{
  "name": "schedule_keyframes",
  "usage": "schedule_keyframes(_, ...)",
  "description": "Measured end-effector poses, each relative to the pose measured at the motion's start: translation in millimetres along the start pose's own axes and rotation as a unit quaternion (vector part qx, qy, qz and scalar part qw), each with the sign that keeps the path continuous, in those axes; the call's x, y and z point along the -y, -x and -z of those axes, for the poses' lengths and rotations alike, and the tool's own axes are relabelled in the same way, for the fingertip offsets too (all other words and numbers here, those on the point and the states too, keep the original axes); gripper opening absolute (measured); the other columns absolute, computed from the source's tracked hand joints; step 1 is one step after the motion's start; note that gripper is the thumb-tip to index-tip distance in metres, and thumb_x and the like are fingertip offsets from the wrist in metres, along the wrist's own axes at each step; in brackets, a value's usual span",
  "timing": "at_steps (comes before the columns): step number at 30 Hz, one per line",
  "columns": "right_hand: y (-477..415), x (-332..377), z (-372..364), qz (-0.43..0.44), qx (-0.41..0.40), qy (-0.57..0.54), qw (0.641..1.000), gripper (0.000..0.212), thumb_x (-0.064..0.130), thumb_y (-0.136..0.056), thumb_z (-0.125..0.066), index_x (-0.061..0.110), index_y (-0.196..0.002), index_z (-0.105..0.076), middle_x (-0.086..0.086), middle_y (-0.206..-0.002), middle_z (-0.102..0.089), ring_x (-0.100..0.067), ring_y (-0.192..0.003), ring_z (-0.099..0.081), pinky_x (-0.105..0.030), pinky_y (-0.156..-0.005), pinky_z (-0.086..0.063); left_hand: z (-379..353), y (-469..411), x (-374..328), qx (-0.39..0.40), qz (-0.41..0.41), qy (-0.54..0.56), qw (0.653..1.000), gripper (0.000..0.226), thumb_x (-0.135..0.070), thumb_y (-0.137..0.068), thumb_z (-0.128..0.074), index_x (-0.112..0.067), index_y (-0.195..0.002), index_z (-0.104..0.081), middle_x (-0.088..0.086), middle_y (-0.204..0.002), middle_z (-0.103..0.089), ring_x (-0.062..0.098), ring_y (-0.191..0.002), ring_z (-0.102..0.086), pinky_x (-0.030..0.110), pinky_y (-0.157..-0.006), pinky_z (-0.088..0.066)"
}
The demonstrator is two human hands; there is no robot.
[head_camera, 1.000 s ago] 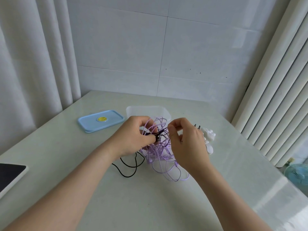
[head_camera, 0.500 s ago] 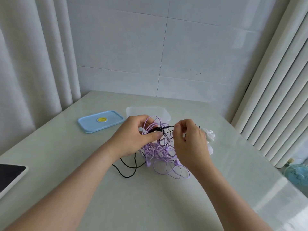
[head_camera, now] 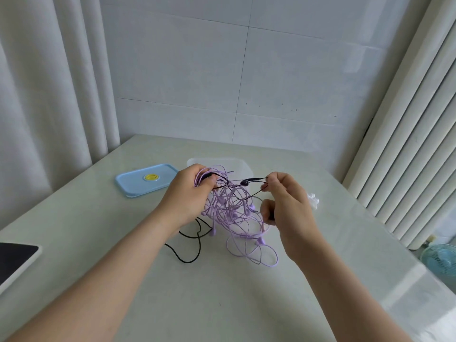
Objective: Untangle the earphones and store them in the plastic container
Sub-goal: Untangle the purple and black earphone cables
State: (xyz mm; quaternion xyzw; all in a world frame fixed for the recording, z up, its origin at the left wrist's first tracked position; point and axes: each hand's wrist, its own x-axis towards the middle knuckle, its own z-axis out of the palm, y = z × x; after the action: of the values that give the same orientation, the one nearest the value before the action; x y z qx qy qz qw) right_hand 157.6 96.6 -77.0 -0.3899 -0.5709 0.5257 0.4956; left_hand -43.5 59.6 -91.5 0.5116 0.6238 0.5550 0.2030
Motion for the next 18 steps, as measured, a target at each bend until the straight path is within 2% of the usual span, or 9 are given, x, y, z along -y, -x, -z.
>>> schedule_keyframes(3, -1.6, -1.0, 1.6, -0.017, 0.009, 0.02, 1.0, 0.017, 0.024, -0.109, -0.051, 0.013, -0.1, -0.06, -0.002, -0.071, -0.056, -0.014, -0.046, -0.047, -0.024, -0.051, -0.04, 0.3, 1.1, -1.4, 0.013, 0.01, 0.015, 1.0, 0.013, -0.023, -0.107, -0.058, -0.02, -0.106, -0.071, -0.007, -0.096, -0.078, 0.004, -0.09, -0.068, 0.023, -0.079, -0.048)
schedule_keyframes(4, -1.4, -1.4, 1.7, -0.012, 0.014, 0.048, 0.999, 0.019, 0.026, -0.109, -0.052, 0.013, -0.099, -0.062, -0.003, -0.063, -0.054, -0.012, -0.046, -0.048, -0.024, -0.052, -0.041, 0.4, 1.3, -1.8, 0.023, 0.017, 0.02, 0.999, 0.013, -0.023, -0.107, -0.058, -0.02, -0.105, -0.071, -0.008, -0.093, -0.078, 0.001, -0.085, -0.067, 0.023, -0.078, -0.048)
schedule_keyframes(6, -0.8, -3.6, 1.3, 0.022, 0.019, 0.108, 0.994, 0.02, 0.028, -0.107, -0.056, 0.014, -0.097, -0.066, -0.004, -0.061, -0.052, -0.011, -0.046, -0.048, -0.019, -0.049, -0.04, 0.4, 1.6, -4.0, 0.046, 0.036, 0.034, 0.998, 0.014, -0.024, -0.106, -0.059, -0.02, -0.103, -0.072, -0.008, -0.087, -0.076, -0.002, -0.073, -0.063, 0.024, -0.072, -0.046)
schedule_keyframes(8, -0.4, -7.4, 0.2, 0.064, 0.021, 0.153, 0.986, 0.021, 0.029, -0.106, -0.058, 0.015, -0.095, -0.068, -0.001, -0.061, -0.052, -0.016, -0.052, -0.048, -0.017, -0.047, -0.038, 0.4, 2.2, -6.8, 0.064, 0.049, 0.047, 0.996, 0.016, -0.019, -0.105, -0.058, -0.016, -0.102, -0.073, -0.005, -0.086, -0.074, 0.005, -0.072, -0.061, 0.026, -0.069, -0.043)
schedule_keyframes(11, -1.8, -13.6, -1.8, 0.079, 0.012, 0.188, 0.979, 0.021, 0.033, -0.105, -0.059, 0.017, -0.096, -0.07, 0.018, -0.055, -0.054, -0.018, -0.057, -0.051, -0.019, -0.05, -0.041, 1.6, 3.3, -8.9, 0.089, 0.059, 0.062, 0.992, 0.023, -0.005, -0.1, -0.05, -0.009, -0.098, -0.073, -0.002, -0.079, -0.067, 0.016, -0.077, -0.055, 0.031, -0.068, -0.04)
schedule_keyframes(14, -6.8, -19.0, -1.5, 0.08, -0.008, 0.208, 0.975, 0.019, 0.036, -0.105, -0.059, 0.024, -0.095, -0.07, 0.02, -0.064, -0.059, -0.013, -0.066, -0.061, -0.023, -0.064, -0.046, 2.7, 4.3, -11.0, 0.112, 0.054, 0.035, 0.992, 0.033, -0.004, -0.093, -0.047, -0.02, -0.092, -0.076, 0.0, -0.082, -0.06, 0.018, -0.077, -0.047, 0.034, -0.068, -0.036)
schedule_keyframes(18, -10.6, -26.5, -1.6, 0.093, -0.026, 0.259, 0.961, 0.018, 0.039, -0.105, -0.056, 0.026, -0.096, -0.066, 0.009, -0.085, -0.066, -0.022, -0.085, -0.067, -0.03, -0.079, -0.049, 3.3, 8.8, -14.8, 0.146, 0.051, 0.018, 0.988, 0.031, -0.012, -0.096, -0.05, -0.022, -0.096, -0.078, -0.002, -0.082, -0.052, 0.015, -0.074, -0.042, 0.033, -0.07, -0.031)
